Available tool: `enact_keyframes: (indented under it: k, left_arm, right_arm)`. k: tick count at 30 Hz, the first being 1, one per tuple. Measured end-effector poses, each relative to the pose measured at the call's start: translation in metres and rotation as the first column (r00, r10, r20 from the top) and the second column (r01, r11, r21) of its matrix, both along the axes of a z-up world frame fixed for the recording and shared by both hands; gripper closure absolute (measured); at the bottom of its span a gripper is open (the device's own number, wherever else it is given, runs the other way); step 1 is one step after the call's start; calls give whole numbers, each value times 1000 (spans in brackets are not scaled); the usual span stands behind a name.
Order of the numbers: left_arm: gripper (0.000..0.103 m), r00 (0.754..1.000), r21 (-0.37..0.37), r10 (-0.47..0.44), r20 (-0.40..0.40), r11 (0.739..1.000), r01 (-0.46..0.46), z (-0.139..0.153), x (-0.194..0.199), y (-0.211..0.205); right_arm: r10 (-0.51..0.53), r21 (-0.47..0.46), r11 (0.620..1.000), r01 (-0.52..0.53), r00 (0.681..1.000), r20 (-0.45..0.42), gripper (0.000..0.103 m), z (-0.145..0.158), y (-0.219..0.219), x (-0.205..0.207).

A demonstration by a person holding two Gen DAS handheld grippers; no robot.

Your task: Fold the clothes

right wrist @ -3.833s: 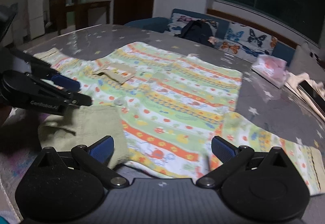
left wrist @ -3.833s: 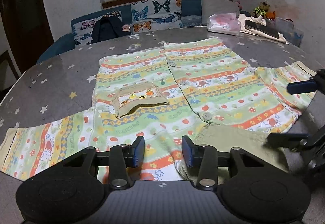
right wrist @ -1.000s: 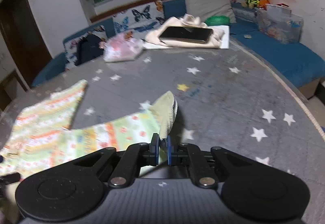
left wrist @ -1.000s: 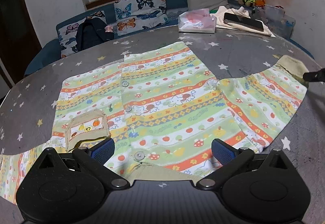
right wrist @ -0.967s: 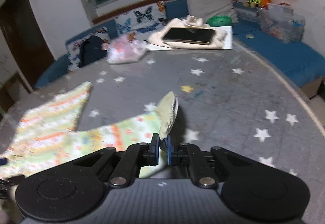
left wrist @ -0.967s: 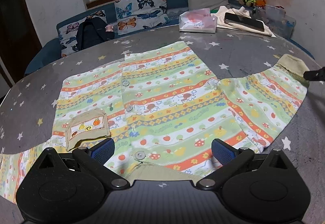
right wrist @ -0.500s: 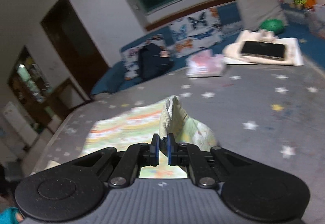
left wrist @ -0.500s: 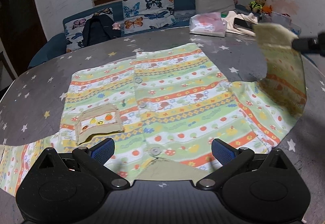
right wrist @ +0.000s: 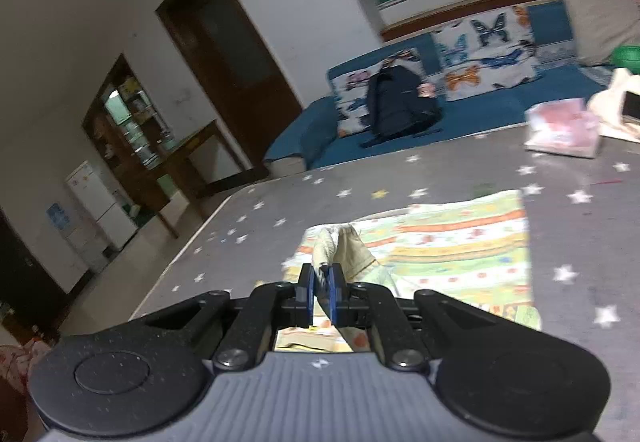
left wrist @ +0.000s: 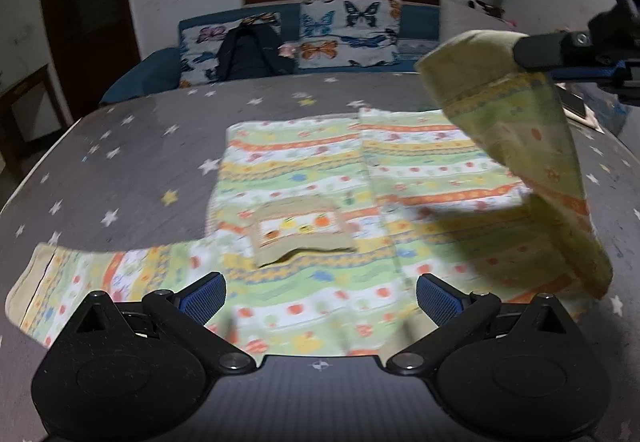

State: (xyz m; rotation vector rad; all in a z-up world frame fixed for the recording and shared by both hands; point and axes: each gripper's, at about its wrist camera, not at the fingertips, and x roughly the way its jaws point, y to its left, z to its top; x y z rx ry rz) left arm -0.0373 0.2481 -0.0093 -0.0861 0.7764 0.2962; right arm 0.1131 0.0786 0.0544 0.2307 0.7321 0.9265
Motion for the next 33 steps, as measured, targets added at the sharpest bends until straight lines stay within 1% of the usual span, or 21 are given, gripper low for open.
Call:
enact_keyframes:
  k: [3,6,8,9,10,11,13,16,20,22,23,24,25,26,28,30,33]
  left_arm:
    - [0,1000,-13,25,-9,1000,-25,-4,-5,10]
    - [0,999,-20,39,-13,999,-40,-6,-8,16]
    - [0,999,-21,44,-14,999,-45,-6,-10,18]
    - [0,999,-21,47,-15,999,-47,-6,-11,19]
    - [0,999,-22,49,-16,999,-49,-6,-12,20]
    - [0,999,-21,51,-16,998,-51,-6,-12,20]
    - [0,998,-18,57,-8,998,-57,-3,-12,21]
    - [0,998,-12,67,9,998,-67,3,-12,23]
    - [0,997,-1,66,42,998,-66,12,-11,22]
    - [3,997,-20,45,57,999,-44,15,-8,20]
    - [5,998,-32,31,61,999,-29,15,-5,17]
    - [11,998,-44,14,66,999,-11,16,-2,15]
    - [14,998,-54,-5,68,998,8,15,2,12]
    - [19,998,-64,-21,66,998,25,13,5,9]
    - [27,997,-77,-50,62,996,55,9,11,4]
    - [37,995,-83,-75,60,993,80,4,16,0]
    - [46,993,-97,-105,51,989,110,-3,23,-4]
  right_arm:
    - [35,-11,999,-35,999,-23,97,-9,22,-2]
    - [65,-45,997,-67,997,-42,96,-24,39,-6]
    - [80,-75,994,-84,996,-45,89,-32,46,-9]
    - [92,-80,992,-97,994,-57,84,-36,45,-11]
    - [94,-89,991,-99,994,-54,82,-36,41,-12]
    - [96,-98,990,-101,994,-52,81,-37,37,-13]
    - [100,-116,988,-105,994,-47,81,-38,29,-14]
    - [81,-176,981,-83,997,-19,81,-39,10,-10]
    - [79,-317,946,-72,997,9,81,-58,-17,-3]
    - [85,-379,923,-71,996,19,81,-70,-27,-1]
    - [88,-398,915,-72,996,22,81,-77,-31,-2]
    - [90,-416,906,-72,996,24,83,-84,-34,-3]
    - [92,-429,900,-73,995,24,84,-90,-37,-4]
    - [96,-437,896,-74,995,28,87,-95,-38,-4]
    - [109,-439,895,-78,993,44,89,-97,-42,-3]
    - [107,-440,895,-71,992,59,89,-91,-40,-3]
    - [99,-426,904,-35,987,130,88,-76,-32,0]
